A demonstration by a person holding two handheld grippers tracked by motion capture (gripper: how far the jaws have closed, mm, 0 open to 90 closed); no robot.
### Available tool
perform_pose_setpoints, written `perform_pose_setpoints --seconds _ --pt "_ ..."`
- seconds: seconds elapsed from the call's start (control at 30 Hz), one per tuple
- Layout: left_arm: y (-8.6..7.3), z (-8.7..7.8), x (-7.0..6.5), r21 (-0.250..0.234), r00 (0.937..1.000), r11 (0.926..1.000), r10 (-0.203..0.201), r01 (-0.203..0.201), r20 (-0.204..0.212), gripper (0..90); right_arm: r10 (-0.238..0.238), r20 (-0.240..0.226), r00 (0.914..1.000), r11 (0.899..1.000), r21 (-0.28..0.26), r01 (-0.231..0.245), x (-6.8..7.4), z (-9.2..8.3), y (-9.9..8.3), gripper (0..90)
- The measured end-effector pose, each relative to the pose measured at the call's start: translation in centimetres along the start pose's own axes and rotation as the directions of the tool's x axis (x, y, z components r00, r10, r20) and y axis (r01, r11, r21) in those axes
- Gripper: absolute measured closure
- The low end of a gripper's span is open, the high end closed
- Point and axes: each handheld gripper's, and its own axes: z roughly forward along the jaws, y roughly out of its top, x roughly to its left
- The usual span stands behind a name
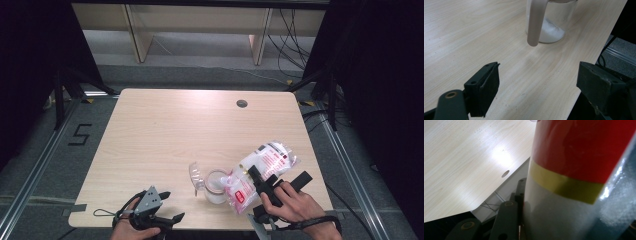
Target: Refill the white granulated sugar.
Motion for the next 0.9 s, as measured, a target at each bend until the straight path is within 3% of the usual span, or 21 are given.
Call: perform_pose_setpoints --seconds 0.67,0.9 --pt "-0.01 -0.01 0.03 0.001 1.0 1.0 0.0 0.0 0.0 18.0 -0.024 0.005 0.9997 1.0 -0.015 0.024 -0.2 0.03 0.1 69.9" --pt "-0.02 0.02 0.01 0.002 1.0 1.0 0.001 -0.001 -0.001 18.0 0.0 0.001 1.0 1.0 -0.009 0.0 -0.16 -0.01 -0.02 71.1"
